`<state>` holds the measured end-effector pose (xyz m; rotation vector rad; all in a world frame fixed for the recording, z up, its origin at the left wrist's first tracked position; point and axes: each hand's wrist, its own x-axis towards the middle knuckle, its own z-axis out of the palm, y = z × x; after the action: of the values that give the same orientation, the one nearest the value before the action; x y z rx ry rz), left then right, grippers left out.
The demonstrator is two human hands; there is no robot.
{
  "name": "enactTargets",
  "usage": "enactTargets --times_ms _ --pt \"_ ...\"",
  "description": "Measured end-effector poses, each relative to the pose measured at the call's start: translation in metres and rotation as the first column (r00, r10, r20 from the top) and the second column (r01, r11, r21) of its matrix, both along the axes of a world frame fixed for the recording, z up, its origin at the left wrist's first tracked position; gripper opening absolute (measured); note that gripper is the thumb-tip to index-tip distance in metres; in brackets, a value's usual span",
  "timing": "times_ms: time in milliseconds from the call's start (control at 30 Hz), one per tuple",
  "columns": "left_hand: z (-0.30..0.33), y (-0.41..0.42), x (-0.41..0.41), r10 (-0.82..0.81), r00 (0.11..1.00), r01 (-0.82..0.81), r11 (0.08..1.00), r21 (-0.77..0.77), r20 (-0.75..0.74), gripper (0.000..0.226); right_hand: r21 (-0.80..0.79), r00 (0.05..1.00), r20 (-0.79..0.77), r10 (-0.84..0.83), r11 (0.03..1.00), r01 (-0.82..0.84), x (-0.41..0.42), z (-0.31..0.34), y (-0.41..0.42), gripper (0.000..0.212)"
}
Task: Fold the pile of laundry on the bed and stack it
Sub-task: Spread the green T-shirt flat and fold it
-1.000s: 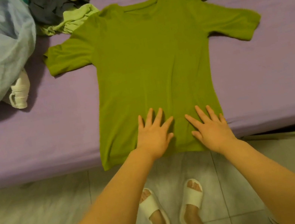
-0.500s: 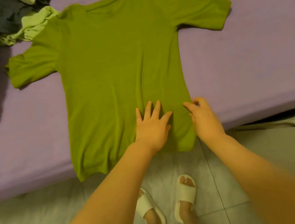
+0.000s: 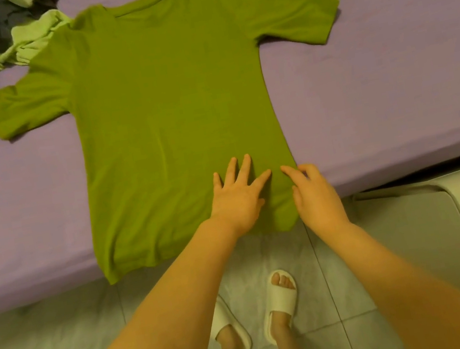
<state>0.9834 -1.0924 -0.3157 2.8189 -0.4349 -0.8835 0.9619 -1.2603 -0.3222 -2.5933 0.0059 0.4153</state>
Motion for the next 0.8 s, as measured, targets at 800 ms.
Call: enactTargets --times_ms 800 --pt "0.024 -0.011 0.011 0.065 0.994 -0.065 0.998 0.003 -0.088 0.056 -0.205 0.969 -0.022 0.246 0.947 -0.246 0.038 0.028 -0.009 0.039"
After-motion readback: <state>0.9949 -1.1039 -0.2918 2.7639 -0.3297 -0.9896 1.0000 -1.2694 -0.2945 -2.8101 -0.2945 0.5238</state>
